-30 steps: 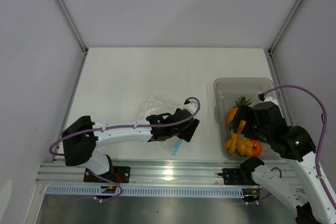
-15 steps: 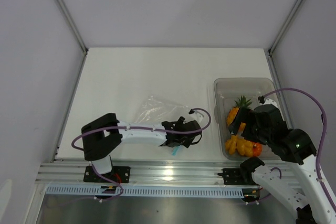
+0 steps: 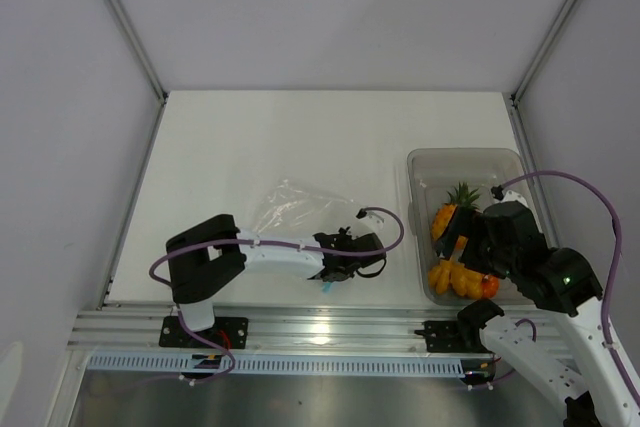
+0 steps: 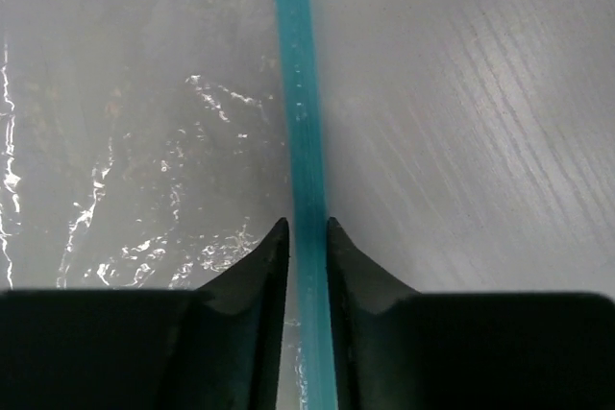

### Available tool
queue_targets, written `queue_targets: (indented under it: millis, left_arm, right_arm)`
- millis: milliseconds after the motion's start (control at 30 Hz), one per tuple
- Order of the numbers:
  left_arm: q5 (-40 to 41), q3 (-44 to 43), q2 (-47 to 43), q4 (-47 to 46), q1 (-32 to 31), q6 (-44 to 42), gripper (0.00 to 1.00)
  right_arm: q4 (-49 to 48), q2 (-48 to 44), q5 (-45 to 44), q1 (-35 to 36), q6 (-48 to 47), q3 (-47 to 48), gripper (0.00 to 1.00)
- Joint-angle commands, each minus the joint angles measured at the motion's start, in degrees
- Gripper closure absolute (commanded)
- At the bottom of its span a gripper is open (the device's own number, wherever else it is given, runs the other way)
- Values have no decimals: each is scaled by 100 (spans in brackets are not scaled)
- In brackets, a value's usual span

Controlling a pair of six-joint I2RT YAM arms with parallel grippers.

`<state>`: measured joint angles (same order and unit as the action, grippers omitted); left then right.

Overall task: Place the food in the zip-top bag and seal the zipper
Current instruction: Pick up the zipper food storage bag at the center of the board.

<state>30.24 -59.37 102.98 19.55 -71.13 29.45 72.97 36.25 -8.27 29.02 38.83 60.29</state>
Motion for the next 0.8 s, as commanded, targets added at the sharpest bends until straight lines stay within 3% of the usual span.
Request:
queue_targets:
  millis: [0,133,500,533,567,600,667,767]
  left_arm:
    - [272,-101,-14,-21,-32,61,79]
    - [325,-83,-138,-13,-32,26,99]
    - [351,-241,-972,496,-32,-9,99]
    - [377,-233,-1025,567,-41,-27,94]
    - [430,-172,-1147,611,-67,-10,58]
    - [517,-49,-1209,620,-85,25,41]
    - [527,145,-1315,629,-146,148,33]
    - [763,199,-1184,874,-443,376,31]
  right_arm:
    - [-81,-30,54,-27,46,-26,1]
    - [-160,-4,141,-19,20,-149,1]
    - [-547,224,511,-19,-7,-395,1]
    - [-547,242,520,-19,-24,-387,1]
    - [-547,242,511,-27,-42,-387,1]
    - [-547,242,520,-19,-51,-361,1]
    - [-547,216,520,-27,-77,-334,1]
    - [-556,216,537,-19,-95,-334,1]
